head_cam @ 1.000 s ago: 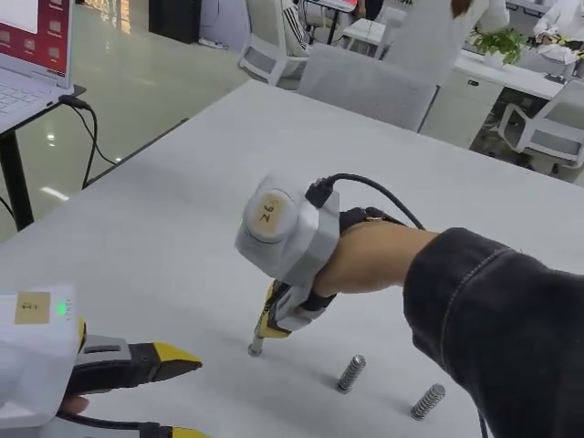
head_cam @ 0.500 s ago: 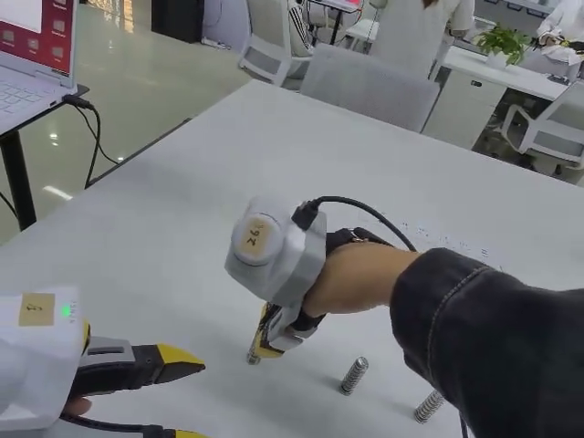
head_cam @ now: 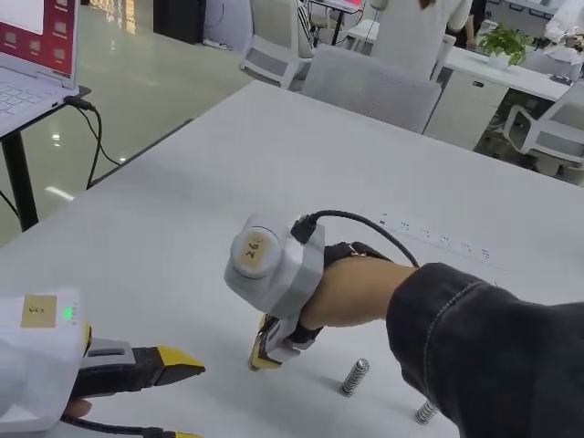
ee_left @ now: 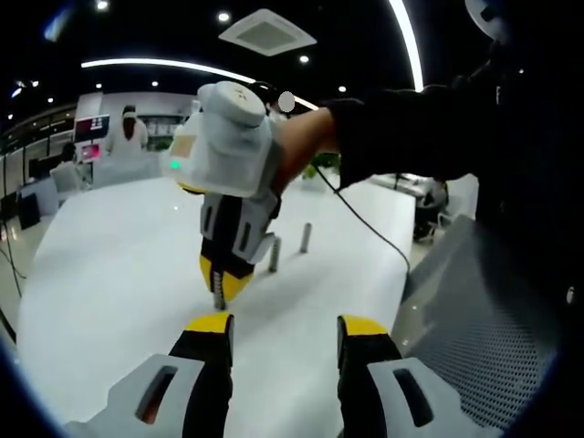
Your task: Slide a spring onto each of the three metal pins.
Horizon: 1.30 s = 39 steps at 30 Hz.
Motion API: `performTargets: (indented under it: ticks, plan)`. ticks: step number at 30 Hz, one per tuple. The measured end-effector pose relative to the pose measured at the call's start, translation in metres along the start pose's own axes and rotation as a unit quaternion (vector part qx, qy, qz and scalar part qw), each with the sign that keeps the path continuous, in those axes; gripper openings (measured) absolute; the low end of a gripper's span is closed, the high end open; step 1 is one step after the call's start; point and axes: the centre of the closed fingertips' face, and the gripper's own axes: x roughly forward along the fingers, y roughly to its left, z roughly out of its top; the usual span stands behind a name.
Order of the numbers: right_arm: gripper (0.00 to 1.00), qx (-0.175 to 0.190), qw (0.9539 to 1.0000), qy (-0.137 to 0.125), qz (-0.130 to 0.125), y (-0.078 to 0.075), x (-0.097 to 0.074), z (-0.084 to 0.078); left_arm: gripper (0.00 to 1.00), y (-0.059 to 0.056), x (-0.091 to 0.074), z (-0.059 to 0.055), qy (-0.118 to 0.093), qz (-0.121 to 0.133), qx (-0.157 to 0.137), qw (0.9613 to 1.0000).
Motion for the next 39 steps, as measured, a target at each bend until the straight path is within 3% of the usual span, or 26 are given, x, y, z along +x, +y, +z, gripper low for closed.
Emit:
performTargets:
  ticks: [16, 32, 39]
  plan:
    - [0.13, 0.012, 0.9997, -0.019, -0.01, -0.001, -0.009, -0.003, 0.4, 0.0, 0.001, 0.0, 0.002, -0.003, 0.001, 1.0]
    - [0.19, 0.057, 0.9971, -0.046, -0.018, 0.002, -0.019, -0.022, 0.4, 0.002, 0.004, -0.003, 0.009, -0.002, 0.004, 1.0]
    - [0.22, 0.08, 0.9941, -0.067, -0.027, 0.002, -0.029, -0.027, 0.4, 0.007, 0.003, 0.004, 0.006, -0.001, 0.009, 0.9999]
